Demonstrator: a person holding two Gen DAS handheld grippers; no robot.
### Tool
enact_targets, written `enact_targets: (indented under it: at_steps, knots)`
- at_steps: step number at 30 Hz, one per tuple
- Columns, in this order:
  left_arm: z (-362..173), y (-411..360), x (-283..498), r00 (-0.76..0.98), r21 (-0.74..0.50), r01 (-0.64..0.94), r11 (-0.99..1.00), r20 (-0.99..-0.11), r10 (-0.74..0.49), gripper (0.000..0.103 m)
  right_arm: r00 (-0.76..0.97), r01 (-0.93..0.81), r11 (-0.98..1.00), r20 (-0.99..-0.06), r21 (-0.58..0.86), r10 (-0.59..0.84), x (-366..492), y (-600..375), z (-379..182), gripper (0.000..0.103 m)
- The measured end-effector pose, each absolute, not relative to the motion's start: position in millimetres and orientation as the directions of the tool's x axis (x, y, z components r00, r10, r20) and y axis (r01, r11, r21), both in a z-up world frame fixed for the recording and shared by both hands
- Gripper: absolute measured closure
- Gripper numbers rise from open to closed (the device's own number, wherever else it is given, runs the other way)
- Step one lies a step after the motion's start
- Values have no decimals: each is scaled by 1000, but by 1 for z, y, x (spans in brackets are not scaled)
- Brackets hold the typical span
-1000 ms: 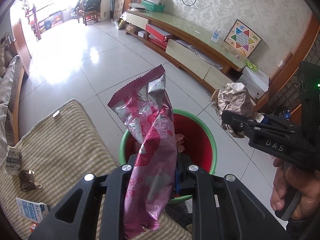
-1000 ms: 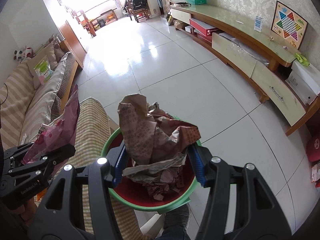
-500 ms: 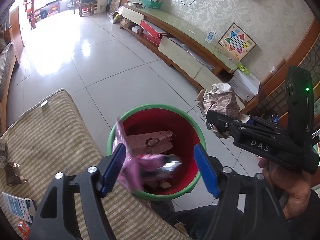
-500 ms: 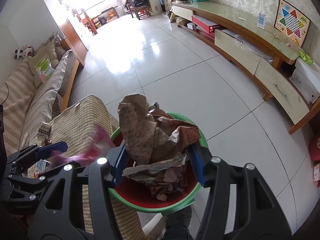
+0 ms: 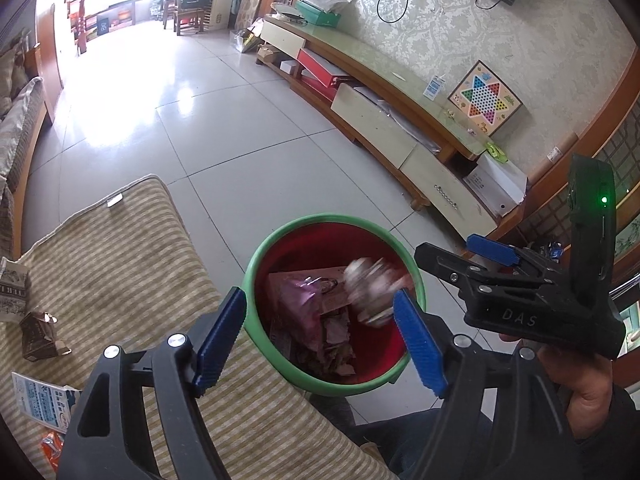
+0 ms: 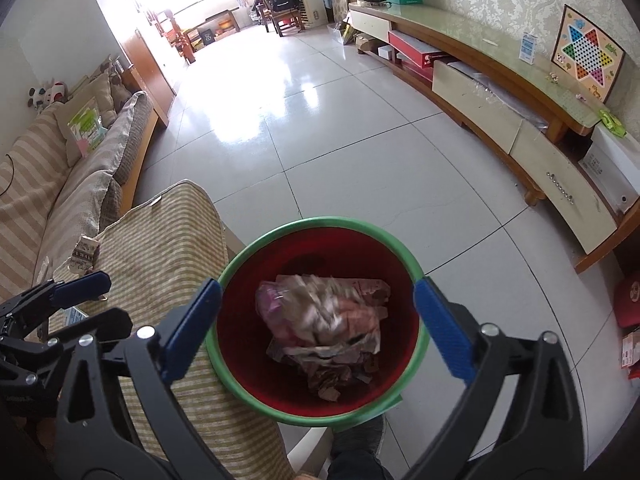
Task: Collect trash
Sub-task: 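Open both tools to drop the paper and wrapper into the red bin, then move both open tools back over the table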
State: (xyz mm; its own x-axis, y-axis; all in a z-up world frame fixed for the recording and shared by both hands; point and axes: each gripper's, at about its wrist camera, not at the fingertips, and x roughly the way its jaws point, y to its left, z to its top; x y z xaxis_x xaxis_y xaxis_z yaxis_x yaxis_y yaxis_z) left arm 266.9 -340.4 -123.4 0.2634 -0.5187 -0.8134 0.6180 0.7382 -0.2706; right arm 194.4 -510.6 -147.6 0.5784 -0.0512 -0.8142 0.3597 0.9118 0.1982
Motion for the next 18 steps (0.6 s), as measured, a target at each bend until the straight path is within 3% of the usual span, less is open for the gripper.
enact_targets:
  at_steps: [8, 18]
  knots:
    - [-113, -311, 262, 329, -226, 582, 781, -813, -481, 10, 578, 367, 911, -813, 185, -67, 195, -497, -140, 5]
    - [-96, -241, 252, 391, -215, 503, 837, -807, -442, 8, 595, 299, 937, -803, 180, -36, 193, -442, -123, 5]
